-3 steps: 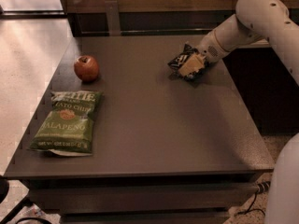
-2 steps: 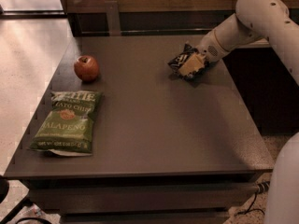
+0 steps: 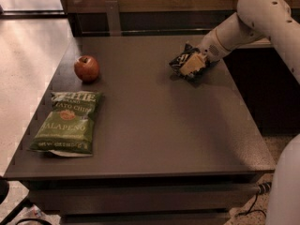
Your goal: Move blue chip bag near green jalapeno chip bag
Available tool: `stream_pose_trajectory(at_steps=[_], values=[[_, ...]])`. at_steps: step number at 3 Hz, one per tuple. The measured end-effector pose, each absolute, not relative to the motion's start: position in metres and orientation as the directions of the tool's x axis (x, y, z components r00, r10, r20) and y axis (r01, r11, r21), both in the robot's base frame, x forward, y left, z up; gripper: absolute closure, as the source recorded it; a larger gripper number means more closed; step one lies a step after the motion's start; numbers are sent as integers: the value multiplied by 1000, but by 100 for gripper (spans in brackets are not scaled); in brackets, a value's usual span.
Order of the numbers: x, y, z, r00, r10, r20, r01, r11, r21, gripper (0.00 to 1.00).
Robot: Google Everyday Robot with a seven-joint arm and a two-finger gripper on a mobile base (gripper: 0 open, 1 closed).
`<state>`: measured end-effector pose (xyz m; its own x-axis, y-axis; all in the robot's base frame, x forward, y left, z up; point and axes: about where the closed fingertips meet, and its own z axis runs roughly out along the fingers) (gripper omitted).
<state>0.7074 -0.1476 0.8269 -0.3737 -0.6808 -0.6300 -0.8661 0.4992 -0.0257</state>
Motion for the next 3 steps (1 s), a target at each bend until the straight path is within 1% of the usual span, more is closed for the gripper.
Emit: stream_pose_trajectory(at_steps=[3], values=[[631,-150,937,-296,-713,-636,-874,471,-122,100]])
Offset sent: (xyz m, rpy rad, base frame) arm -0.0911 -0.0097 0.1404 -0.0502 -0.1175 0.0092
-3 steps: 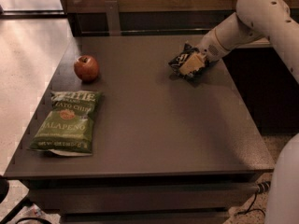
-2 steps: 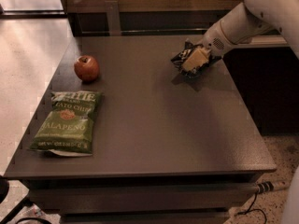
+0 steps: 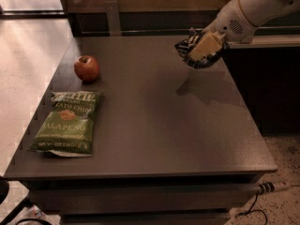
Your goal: Move blue chip bag near green jalapeno chip bag
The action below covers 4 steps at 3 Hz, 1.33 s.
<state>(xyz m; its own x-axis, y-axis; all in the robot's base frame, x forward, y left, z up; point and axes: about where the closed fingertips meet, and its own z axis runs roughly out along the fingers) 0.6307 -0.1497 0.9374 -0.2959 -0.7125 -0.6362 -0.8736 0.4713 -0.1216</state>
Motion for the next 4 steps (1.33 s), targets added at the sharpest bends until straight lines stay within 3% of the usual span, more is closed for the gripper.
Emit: stream_pose_trajectory(at_steps=[2,4], values=[[568,-121,953,-173,-688,-705,-929,352,-115,100],[506,-58,947,-24,-667,-744,-972,190,-139,100]])
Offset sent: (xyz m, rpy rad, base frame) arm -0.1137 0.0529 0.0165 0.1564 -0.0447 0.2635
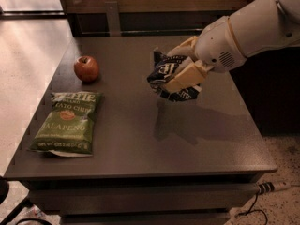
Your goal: Move blue chip bag near green jalapeno chip bag
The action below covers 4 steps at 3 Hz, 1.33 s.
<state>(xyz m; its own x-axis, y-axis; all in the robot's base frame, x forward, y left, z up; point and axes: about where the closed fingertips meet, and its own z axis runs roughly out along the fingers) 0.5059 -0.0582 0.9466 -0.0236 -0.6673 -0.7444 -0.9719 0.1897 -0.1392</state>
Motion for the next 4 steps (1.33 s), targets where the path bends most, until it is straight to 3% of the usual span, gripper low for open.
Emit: stream_pose_trajectory(at_steps=[2,3,4], values=[[469,16,937,175,-694,-698,-967,14,-256,100],[460,39,932,244,-702,-669,-957,-62,-284,84],[458,41,933,247,-702,-668,-956,-65,-285,62]])
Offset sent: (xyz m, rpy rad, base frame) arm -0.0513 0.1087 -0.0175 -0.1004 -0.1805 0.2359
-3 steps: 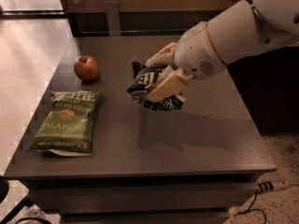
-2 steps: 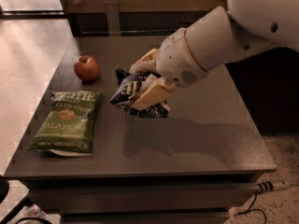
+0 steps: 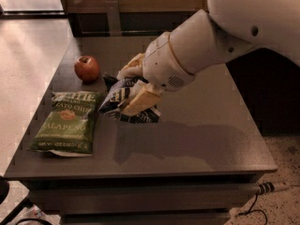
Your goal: Move blue chip bag near green jalapeno chip bag
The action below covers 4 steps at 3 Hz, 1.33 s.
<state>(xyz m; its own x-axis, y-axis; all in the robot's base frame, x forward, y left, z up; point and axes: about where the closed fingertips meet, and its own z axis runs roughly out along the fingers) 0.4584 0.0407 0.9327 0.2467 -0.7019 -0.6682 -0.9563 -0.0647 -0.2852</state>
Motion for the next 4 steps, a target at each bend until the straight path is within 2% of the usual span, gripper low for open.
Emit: stream_pose_trajectory(at_steps=[2,3,4], values=[[456,44,935,255,-703,-664,-954,-71,-291,16],[454,45,937,259,-704,-661,-953,-74,-295,0],[454,45,937,260,-704,-661,-953,-74,-295,0]])
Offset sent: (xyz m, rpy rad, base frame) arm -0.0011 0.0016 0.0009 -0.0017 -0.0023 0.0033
